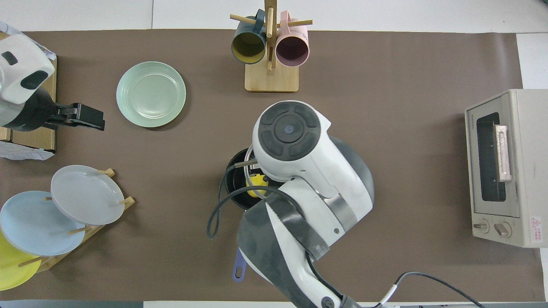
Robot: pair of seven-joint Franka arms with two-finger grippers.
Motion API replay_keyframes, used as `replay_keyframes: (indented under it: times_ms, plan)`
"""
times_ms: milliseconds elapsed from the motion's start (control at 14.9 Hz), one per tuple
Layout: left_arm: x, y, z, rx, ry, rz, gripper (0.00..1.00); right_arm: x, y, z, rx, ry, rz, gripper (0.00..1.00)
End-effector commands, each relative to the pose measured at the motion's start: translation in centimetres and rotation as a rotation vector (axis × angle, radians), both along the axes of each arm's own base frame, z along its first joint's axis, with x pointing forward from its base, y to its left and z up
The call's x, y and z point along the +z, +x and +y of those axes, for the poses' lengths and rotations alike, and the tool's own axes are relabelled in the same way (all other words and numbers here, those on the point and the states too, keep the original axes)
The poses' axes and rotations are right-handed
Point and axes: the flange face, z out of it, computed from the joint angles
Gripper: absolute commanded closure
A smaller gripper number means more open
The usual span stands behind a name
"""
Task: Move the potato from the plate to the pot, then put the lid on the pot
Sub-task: 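Lower the glass lid onto the pot with the right gripper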
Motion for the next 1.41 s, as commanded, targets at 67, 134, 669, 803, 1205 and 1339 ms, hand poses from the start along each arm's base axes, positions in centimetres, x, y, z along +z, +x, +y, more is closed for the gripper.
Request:
replay_keyframes:
  times_ms: [67,134,669,803,1205,1339]
  plan:
    - [1.2,-0.5,1.3,0.002,0.031,0.007,0.00,-1.2,0.5,0.7,-0.026,0.003,-0.024,1.00]
    - [1.2,-0.7,1.4,0.004,0.032,0.018,0.00,-1.4,0.4,0.7,-0.034,0.000,-0.023,1.00]
    - [3.2,-3.4,1.3,0.007,0.029,0.061,0.00,-4.7,-1.8,2.6,-0.025,-0.014,-0.023,1.00]
    - [3.3,-4.2,1.2,0.009,0.029,0.064,0.00,-5.3,-1.9,2.6,-0.021,-0.024,-0.020,1.00]
    - [2.4,-4.1,0.9,-0.002,0.028,0.066,0.00,-6.3,-2.1,2.6,-0.020,-0.012,-0.030,1.00]
    - [3.8,-3.1,1.0,0.004,0.017,0.076,0.00,-6.4,-2.1,2.6,-0.020,-0.011,-0.031,1.00]
